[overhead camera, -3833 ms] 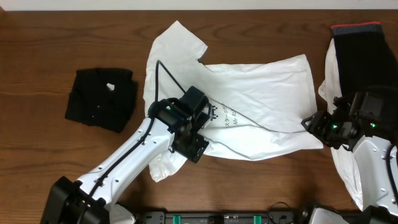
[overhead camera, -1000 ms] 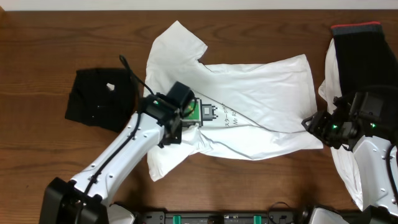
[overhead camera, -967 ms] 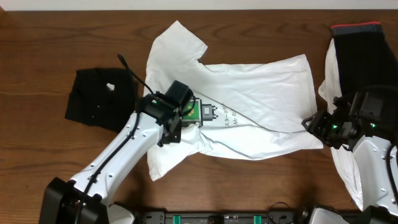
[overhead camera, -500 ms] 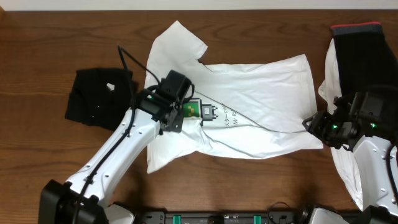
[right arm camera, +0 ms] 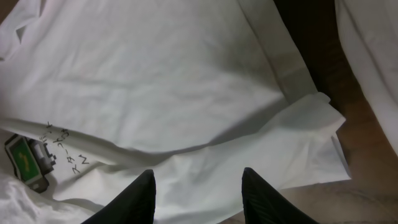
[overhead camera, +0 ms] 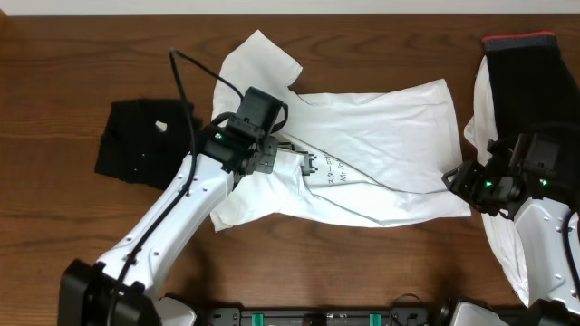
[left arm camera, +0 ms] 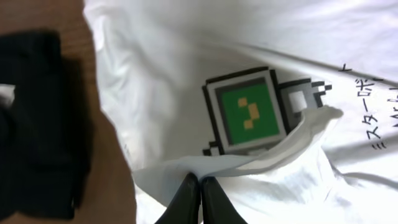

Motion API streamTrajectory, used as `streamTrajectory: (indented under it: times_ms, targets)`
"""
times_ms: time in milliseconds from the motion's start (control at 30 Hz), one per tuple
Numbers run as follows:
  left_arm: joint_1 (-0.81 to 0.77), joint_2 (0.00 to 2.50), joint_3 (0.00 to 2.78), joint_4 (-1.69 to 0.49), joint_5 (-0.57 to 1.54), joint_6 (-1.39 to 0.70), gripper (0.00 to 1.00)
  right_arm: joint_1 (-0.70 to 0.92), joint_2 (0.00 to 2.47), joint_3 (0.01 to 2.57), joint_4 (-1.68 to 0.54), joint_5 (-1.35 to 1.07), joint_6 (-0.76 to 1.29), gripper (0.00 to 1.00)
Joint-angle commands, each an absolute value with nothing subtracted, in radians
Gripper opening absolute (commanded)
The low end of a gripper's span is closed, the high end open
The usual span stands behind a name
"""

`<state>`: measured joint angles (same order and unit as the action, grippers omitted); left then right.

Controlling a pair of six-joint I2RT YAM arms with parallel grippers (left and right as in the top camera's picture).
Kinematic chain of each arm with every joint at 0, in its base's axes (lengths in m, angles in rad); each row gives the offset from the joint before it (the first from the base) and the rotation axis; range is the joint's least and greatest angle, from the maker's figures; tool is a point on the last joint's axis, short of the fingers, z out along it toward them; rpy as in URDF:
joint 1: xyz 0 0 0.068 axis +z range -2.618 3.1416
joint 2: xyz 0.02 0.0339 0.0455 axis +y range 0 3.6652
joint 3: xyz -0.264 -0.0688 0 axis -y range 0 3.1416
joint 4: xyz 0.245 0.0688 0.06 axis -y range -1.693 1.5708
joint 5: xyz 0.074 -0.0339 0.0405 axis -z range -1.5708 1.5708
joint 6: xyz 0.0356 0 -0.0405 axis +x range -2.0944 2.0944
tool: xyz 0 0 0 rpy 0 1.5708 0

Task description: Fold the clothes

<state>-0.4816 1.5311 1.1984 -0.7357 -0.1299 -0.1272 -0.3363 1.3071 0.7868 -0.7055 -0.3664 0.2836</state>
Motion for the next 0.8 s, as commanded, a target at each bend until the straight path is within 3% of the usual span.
streamTrajectory:
  times_ms: [0, 300, 333, 367, 400, 433, 767]
  targets:
    - [-0.478, 1.579, 1.215, -0.709, -0.108, -0.082, 0.06, -0.34, 1.301, 0.802, -0.703, -0.363, 0.273, 0.43]
    - [-0.476, 1.628, 1.215, -0.638, -0.123, -0.041, 0.06, -0.34, 1.301, 0.802, -0.702, -0.363, 0.273, 0.43]
    - [-0.475, 1.626, 1.216, -0.643, -0.128, -0.041, 0.17, -0.34, 1.301, 0.802, -0.703, -0.363, 0.273, 0.43]
    - [-0.473, 1.623, 1.217, -0.653, -0.128, -0.043, 0.5, -0.34, 1.301, 0.802, -0.703, -0.363, 0.273, 0.43]
    - [-0.469, 1.617, 1.222, -0.673, -0.129, -0.051, 0.94, -0.34, 1.301, 0.802, -0.703, -0.363, 0.273, 0.44]
    - [-0.465, 1.612, 1.227, -0.695, -0.128, -0.061, 0.99, -0.34, 1.301, 0.802, -0.704, -0.363, 0.273, 0.44]
    - [-0.377, 1.553, 1.245, -1.111, -0.051, -0.445, 0.98, -0.34, 1.301, 0.802, -0.718, -0.363, 0.272, 0.49]
